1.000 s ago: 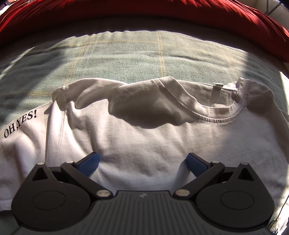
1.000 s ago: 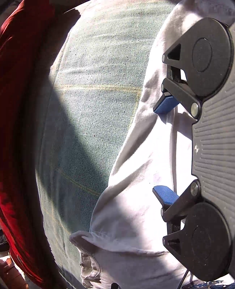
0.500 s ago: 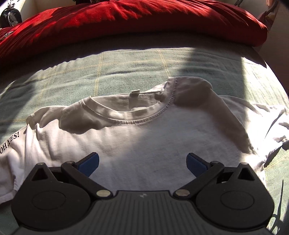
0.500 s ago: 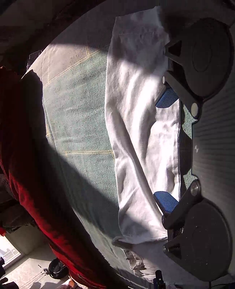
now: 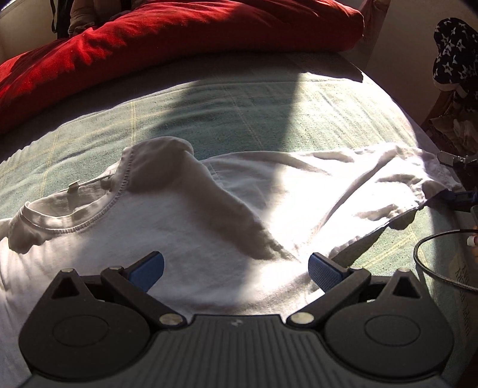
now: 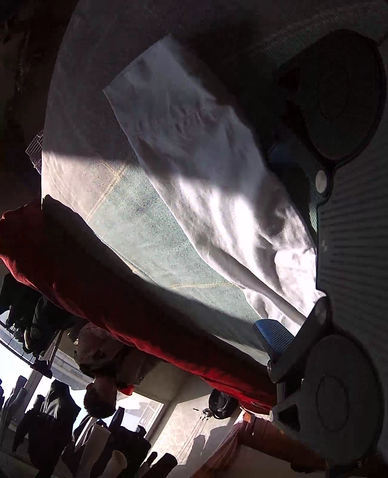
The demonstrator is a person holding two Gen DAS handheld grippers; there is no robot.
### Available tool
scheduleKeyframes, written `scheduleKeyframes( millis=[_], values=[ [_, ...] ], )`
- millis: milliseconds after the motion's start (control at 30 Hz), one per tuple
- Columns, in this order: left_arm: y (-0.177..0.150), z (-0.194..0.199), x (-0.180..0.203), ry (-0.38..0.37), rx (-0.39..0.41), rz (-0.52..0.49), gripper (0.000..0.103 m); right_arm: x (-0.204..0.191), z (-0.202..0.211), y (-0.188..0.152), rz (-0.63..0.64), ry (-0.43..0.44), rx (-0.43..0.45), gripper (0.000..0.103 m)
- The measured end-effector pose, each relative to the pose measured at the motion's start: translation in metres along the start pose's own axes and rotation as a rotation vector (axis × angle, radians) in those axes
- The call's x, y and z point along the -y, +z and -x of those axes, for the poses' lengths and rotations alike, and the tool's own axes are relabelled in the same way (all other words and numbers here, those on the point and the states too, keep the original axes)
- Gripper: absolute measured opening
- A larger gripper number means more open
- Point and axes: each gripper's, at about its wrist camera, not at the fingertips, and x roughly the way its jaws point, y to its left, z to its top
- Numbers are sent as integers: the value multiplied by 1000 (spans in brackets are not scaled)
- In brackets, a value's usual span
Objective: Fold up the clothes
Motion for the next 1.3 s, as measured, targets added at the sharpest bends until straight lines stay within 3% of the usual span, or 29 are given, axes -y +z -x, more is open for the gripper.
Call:
scheduleKeyframes(
  millis=[133,233,333,500,700,833,1033,1300],
  values=[
    [6,-2,11,0,3,-11,102,6,-5,11,-51,37,76,103],
    [10,-6,16,-5,8,-3,102,7,-3,-3,-117,76,86,103],
    [13,-9,18,-3,4,0,102,-3,-14,-12,-76,56,88,103],
    [17,-6,12,17,9,-3,102,-10,-43,17,-58,81,110,103],
    [20,-3,5,42,16,-8,102,11,-34,35,-205,195,137,102],
    [20,-3,-1,47,16,7,102,23,-28,46,-255,201,137,92],
    [20,-3,-5,54,16,25,102,36,-22,53,-362,289,149,85],
    [21,3,-3,57,32,17,102,47,-15,62,-412,264,147,64]
  ],
)
